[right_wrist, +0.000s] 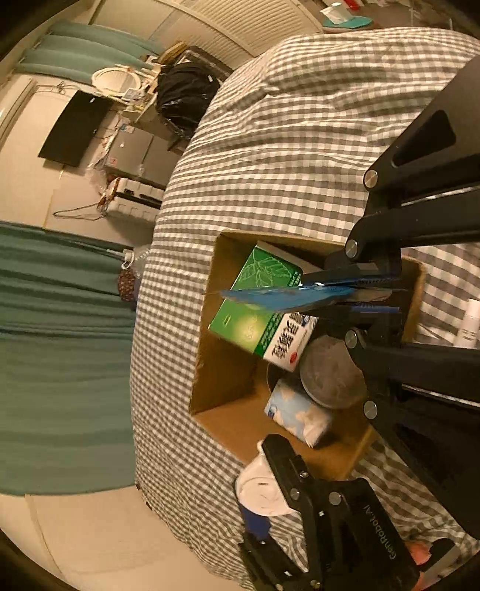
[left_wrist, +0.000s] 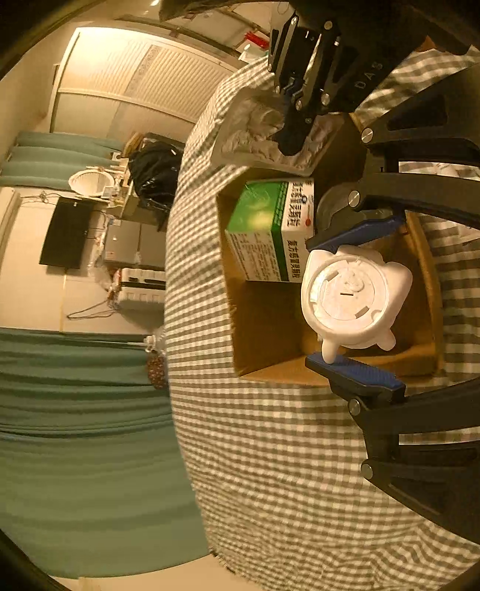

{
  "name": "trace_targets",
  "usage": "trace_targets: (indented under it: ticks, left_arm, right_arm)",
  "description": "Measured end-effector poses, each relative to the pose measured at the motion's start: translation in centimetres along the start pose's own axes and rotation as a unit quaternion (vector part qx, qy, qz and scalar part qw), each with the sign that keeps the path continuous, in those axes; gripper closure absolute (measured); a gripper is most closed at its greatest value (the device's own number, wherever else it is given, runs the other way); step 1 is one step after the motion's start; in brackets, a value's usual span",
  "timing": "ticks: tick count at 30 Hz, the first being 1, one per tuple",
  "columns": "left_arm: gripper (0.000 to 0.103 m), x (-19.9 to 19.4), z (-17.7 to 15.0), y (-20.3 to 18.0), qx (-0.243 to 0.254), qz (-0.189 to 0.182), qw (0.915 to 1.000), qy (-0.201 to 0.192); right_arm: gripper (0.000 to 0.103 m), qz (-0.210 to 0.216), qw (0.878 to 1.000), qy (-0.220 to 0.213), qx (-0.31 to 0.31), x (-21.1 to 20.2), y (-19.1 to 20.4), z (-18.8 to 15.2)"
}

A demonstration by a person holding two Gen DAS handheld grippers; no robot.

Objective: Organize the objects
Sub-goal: 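Carry the teal blister pack and bunny into the cardboard box and release both, then move the right tool to the grey folding hanger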

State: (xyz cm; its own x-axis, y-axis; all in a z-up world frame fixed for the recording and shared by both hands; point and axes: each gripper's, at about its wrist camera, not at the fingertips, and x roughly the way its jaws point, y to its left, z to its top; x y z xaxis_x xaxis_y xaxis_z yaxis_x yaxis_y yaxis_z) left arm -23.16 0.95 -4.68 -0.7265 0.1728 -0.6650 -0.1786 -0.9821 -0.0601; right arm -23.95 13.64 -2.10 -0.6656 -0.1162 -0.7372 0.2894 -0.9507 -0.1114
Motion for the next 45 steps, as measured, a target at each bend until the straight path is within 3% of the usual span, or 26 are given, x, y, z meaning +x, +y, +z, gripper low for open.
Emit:
trace_targets:
  ticks: [1,2,4,6,16,24,28,32,36,45]
  left_arm:
    - [0.045,0.5,-0.1,0.0,-0.001,0.0,1.0,0.002]
    - [0.044,0.8,-0.1,0.0,0.0,0.0,1.0,0.004]
    - [0.033,0.9,0.1,0.1,0.0,0.005,1.0,0.002]
    - [0.026,0.4,0.1,0.1,-0.004,0.012,0.9999,-0.011]
    - [0.024,-3.9,0.3,-0.2,-0.011,0.025,0.9992,-0.029]
    - [0.018,-9.2,-1.6,-0.8,-0.001,0.02,0.9984,-0.052]
    - [0.016,-10.9,-3.3,-0.7,0.0,0.019,0.9982,-0.057]
    - [0.016,-11.9,-5.2,-0.5,0.005,0.013,0.9981,-0.06]
    - [0.016,-11.8,-7.7,-0.3,0.015,0.003,0.9988,-0.047]
    - [0.016,-7.9,-13.3,0.0,0.034,-0.011,0.9993,0.003]
  right_arm:
    - [0.083,-0.001,1.0,-0.001,0.004,0.3,-0.2,0.0]
    - [0.064,0.0,1.0,-0.004,0.007,0.3,-0.4,0.0]
    - [0.041,0.006,1.0,-0.016,0.02,0.1,-0.9,0.1]
    - [0.04,0.012,0.999,-0.028,0.032,-0.6,-1.3,0.3]
    - [0.039,-0.013,0.998,-0.056,0.027,-7.1,-1.7,-0.1]
    - [0.027,-0.041,0.997,-0.054,0.023,-12.7,-0.8,-3.1]
    - [0.012,-0.057,0.997,-0.037,0.035,-13.9,-0.1,-5.6]
    - [0.008,-0.082,0.996,-0.013,0.04,-13.5,1.0,-8.0]
    - [0.008,-0.073,0.995,0.031,0.055,-11.4,1.8,-10.8]
    - [0.008,-0.064,0.988,0.12,0.075,-6.0,3.7,-16.4]
